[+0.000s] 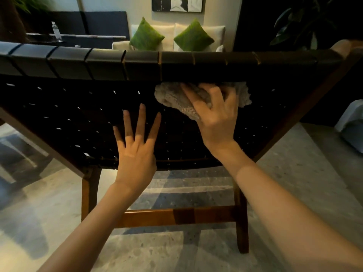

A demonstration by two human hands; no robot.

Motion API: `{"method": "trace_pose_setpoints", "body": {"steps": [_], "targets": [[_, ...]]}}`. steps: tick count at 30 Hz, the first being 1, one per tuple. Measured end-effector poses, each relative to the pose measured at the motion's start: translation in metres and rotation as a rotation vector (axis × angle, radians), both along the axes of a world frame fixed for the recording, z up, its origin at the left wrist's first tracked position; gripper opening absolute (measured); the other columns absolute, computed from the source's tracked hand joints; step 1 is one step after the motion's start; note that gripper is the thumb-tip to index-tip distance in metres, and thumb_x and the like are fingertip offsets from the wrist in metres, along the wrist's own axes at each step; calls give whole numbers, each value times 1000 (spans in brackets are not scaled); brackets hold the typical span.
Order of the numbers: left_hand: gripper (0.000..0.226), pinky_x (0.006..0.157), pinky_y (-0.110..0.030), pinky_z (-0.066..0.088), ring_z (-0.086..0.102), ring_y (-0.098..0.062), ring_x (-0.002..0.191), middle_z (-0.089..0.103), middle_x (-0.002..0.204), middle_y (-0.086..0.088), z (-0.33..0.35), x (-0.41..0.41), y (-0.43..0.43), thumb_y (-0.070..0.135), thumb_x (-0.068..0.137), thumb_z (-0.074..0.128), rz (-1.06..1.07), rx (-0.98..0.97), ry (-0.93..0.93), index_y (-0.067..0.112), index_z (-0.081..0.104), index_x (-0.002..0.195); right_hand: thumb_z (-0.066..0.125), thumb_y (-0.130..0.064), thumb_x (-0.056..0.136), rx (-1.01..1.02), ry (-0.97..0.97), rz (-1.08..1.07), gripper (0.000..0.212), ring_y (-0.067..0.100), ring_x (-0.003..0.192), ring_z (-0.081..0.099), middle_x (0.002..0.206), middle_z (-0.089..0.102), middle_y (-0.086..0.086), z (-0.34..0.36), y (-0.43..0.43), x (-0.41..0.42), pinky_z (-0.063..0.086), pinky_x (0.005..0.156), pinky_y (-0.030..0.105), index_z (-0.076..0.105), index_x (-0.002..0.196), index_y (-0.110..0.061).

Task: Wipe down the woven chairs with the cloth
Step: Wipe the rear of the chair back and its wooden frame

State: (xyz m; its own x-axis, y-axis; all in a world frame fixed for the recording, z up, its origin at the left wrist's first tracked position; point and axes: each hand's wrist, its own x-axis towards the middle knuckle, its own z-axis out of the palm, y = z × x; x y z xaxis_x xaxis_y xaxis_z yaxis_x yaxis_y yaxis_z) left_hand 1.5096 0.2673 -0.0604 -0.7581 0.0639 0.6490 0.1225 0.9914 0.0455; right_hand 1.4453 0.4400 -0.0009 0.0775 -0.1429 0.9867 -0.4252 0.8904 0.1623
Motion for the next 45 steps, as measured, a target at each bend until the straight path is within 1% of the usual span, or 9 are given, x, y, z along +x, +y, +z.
{"method": "trace_pose_setpoints", "body": {"steps": [8, 12, 17, 22, 27, 31, 35, 39, 45], "targets": [[94, 113, -61, -7, -24, -38, 140, -19, 156, -10, -9, -12, -9, 3, 84, 58, 29, -28, -51, 26, -4, 150, 66, -12, 90, 23, -27, 43, 27, 30, 89, 40, 113, 41, -1, -33, -10, -23, 53, 65, 41, 70, 112, -27], [96, 115, -59, -3, -23, -35, 141, -20, 155, -8, -19, -16, -12, -3, 81, 56, 18, -32, -73, 26, -5, 150, 63, -6, 87, 182, -292, 38, 32, 37, 86, 56, 116, 37, 1, -97, -7, -37, 53, 64, 42, 71, 112, -24], [97, 116, -57, 3, -16, -36, 143, -15, 156, -9, -27, -23, -16, -8, 79, 56, -1, -44, -36, 22, -2, 150, 88, -4, 49, 334, -702, -133, 51, 34, 63, 66, 94, 70, 3, -159, -9, -46, 53, 47, 30, 77, 90, -31], [100, 116, -56, 1, -15, -34, 143, -12, 157, -7, -32, -28, -19, -11, 77, 59, 8, -45, -37, 22, -1, 149, 91, 0, 42, 336, -881, -88, 51, 28, 54, 62, 76, 69, 2, -168, -12, -56, 50, 46, 23, 78, 82, -30], [102, 116, -56, 1, -15, -31, 144, -12, 158, -5, -28, -21, -24, -12, 75, 57, 14, -72, -55, 21, -1, 151, 48, -10, 95, 616, -1208, -120, 46, 36, 118, 45, 132, 44, 6, -150, -3, -46, 45, 88, 36, 52, 135, -32], [108, 115, -58, 5, -12, -32, 145, -11, 159, -6, -20, -13, -41, -10, 71, 66, 36, -89, -34, 18, 1, 152, 67, 4, 80, 457, -751, 178, 44, 39, 104, 52, 114, 60, 15, -111, 5, -3, 55, 73, 39, 67, 119, -17], [104, 115, -58, 4, -14, -33, 144, -16, 157, -8, -6, -8, -52, -2, 77, 68, 73, -44, -43, 17, -2, 152, 61, -6, 93, 294, -213, 331, 26, 27, 90, 42, 108, 44, 6, -44, -12, 23, 44, 74, 28, 67, 117, -12], [104, 116, -58, 4, -20, -32, 143, -21, 156, -7, 3, -6, -56, 2, 82, 64, 101, -8, -61, 24, -12, 149, 67, -10, 90, 209, -50, 286, 34, 25, 91, 44, 109, 44, 4, 2, -35, 34, 38, 84, 26, 61, 123, -15], [103, 116, -55, 2, -22, -27, 143, -27, 154, 0, 8, -2, -73, 9, 82, 63, 100, -3, -62, 23, -13, 150, 61, -8, 93, 104, -51, 6, 19, 35, 74, 62, 89, 71, 10, 11, -65, 20, 50, 60, 34, 77, 98, -18]]}}
